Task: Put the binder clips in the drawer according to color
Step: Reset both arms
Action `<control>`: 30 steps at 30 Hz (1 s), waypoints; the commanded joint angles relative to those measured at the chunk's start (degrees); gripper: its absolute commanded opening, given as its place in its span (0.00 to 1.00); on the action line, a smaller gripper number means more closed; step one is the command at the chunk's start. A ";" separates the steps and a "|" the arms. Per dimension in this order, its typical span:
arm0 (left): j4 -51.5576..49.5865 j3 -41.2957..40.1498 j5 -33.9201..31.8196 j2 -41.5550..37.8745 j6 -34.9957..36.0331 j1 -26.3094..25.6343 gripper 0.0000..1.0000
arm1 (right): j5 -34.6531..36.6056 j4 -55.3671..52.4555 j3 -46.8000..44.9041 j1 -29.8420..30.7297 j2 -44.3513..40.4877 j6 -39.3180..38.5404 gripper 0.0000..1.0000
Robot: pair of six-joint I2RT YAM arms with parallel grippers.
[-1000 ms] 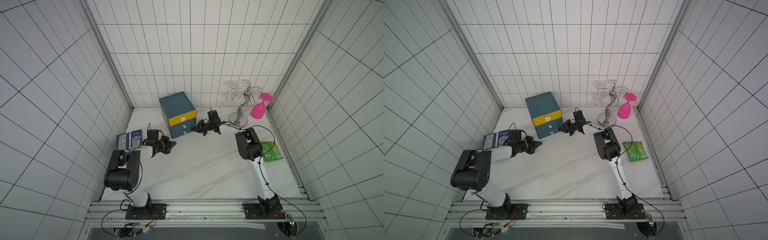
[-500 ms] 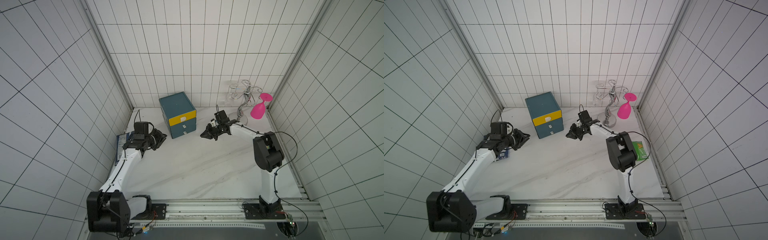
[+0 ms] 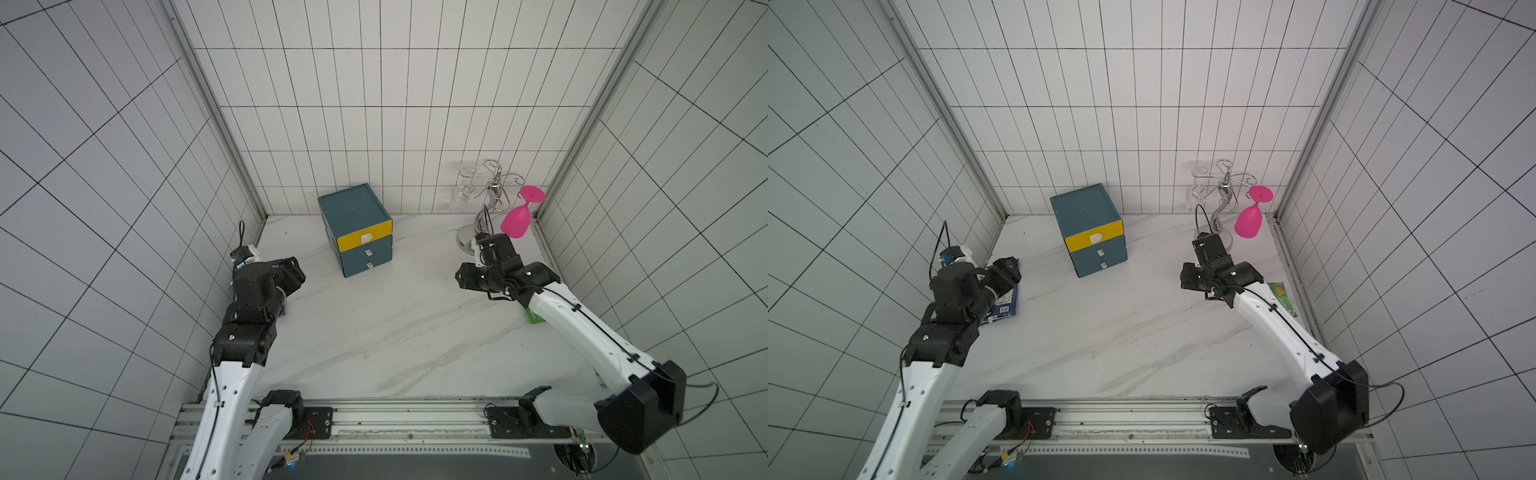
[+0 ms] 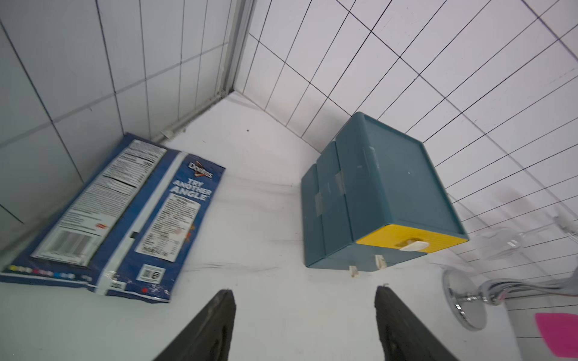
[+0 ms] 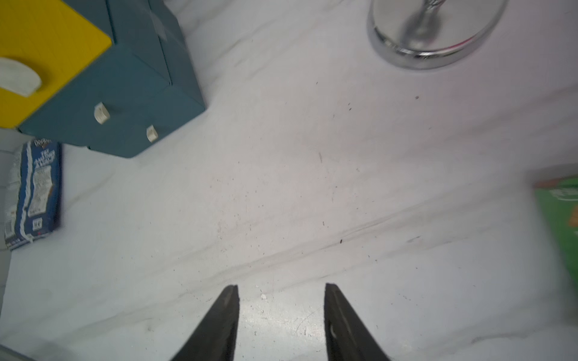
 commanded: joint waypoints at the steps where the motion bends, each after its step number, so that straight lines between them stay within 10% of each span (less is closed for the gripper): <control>1: 11.12 -6.88 -4.89 -4.82 12.17 -0.25 0.81 | 11.72 0.30 -1.33 0.03 -7.26 -4.83 0.65; 3: 13.81 -9.86 -4.64 -8.17 16.81 -0.20 0.92 | 14.12 2.15 -2.82 -0.06 -10.20 -7.87 0.92; 8: 16.31 -15.52 -8.08 -12.53 21.26 -0.26 0.91 | 32.54 14.21 -12.73 -0.14 -17.78 -7.47 0.88; 15: 22.21 -26.00 -12.67 -10.28 22.15 -0.09 0.96 | 36.39 37.86 -31.12 -2.96 -27.29 -23.42 0.99; 22: 40.85 -34.30 -14.22 1.27 18.78 0.08 0.96 | 33.28 57.55 -46.89 -10.57 -22.59 -25.25 0.99; 30: 69.72 -36.10 -13.68 22.84 20.14 0.01 0.97 | 25.49 86.90 -52.54 -19.43 1.55 -27.31 0.99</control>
